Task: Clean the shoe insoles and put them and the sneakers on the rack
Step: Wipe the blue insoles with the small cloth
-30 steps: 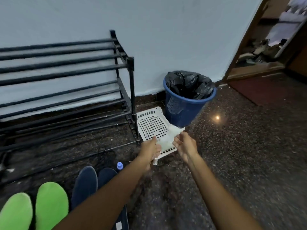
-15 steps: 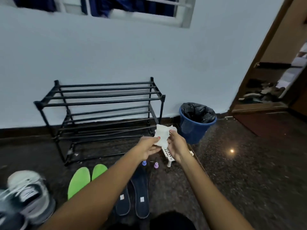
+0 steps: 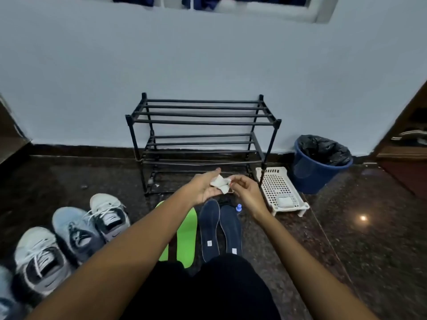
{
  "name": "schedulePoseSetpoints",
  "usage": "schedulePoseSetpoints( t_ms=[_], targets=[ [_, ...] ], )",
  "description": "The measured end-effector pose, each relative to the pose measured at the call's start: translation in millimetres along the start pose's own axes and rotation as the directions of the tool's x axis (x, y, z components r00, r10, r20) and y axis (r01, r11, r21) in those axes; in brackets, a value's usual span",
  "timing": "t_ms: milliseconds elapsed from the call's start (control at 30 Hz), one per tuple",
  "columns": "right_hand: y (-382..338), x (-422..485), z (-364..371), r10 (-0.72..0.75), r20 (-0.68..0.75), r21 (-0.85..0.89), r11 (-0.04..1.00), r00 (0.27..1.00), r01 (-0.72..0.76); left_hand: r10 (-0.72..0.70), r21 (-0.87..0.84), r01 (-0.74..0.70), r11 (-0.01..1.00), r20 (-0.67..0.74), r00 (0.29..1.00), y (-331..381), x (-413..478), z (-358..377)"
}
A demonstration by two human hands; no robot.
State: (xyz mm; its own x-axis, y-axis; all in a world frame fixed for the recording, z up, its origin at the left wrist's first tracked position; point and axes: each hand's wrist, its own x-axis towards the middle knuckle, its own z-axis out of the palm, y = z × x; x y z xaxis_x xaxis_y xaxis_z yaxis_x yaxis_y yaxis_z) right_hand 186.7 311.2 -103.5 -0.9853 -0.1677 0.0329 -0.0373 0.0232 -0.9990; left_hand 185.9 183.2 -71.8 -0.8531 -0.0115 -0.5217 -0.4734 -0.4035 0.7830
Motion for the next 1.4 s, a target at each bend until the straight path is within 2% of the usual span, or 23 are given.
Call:
schedulePoseSetpoints(
  t_ms=[100,233,333,533,667,733,867,1033,1233,1400],
  targets=[
    [29.2,12.4,12.1,0.026,0.022,-0.054,0.998,0.999,-0.025,0.012,0.098,-0.008,0.995,-0.042,0.999,-13.2,29.3,-18.3],
    [86.7,38.2,22.5,0.110,-0.074,-0.046,0.992,0.991,-0.113,-0.038,0.243,0.058,0.968,-0.088,0.995,-42.4,79.7,-42.3],
    [136.2,52.7,24.2,0.210,-0.086,-0.119,0.968,0.974,-0.219,-0.091,0.311,0.112,0.944,-0.083,0.992,-74.4,114.1,-58.3],
    [239.6,61.4,17.4,0.397,-0.115,-0.235,0.880,0.911,-0.413,-0.131,0.334,0.173,0.926,-0.146,0.981,-153.2,174.1,-88.1],
    [285.4,63.3,12.6,0.482,-0.226,-0.188,0.831,0.846,-0.524,-0.139,0.473,0.248,0.845,-0.255,0.957,-192.8,203.9,-107.2],
    [298.0,66.3,13.0,0.486,-0.255,-0.184,0.824,0.836,-0.536,-0.151,0.485,0.273,0.831,-0.277,0.949,-205.7,212.7,-112.1],
    [316.4,72.2,19.1,0.444,-0.253,-0.245,0.830,0.859,-0.501,-0.114,0.455,0.245,0.856,-0.296,0.949,-223.1,228.5,-109.5],
    [325.0,74.6,30.9,0.476,-0.237,-0.235,0.817,0.847,-0.526,-0.107,0.373,0.257,0.891,-0.378,0.920,-226.5,238.5,-104.2],
    [298.7,74.5,20.1,0.521,-0.249,-0.069,0.831,0.817,-0.551,-0.188,0.285,0.269,0.920,-0.282,0.941,-204.6,223.5,-107.0],
    [234.8,74.2,6.8,0.472,-0.189,0.021,0.879,0.861,-0.477,-0.136,0.235,0.164,0.958,-0.131,0.982,-149.8,188.7,-91.6]
  ],
)
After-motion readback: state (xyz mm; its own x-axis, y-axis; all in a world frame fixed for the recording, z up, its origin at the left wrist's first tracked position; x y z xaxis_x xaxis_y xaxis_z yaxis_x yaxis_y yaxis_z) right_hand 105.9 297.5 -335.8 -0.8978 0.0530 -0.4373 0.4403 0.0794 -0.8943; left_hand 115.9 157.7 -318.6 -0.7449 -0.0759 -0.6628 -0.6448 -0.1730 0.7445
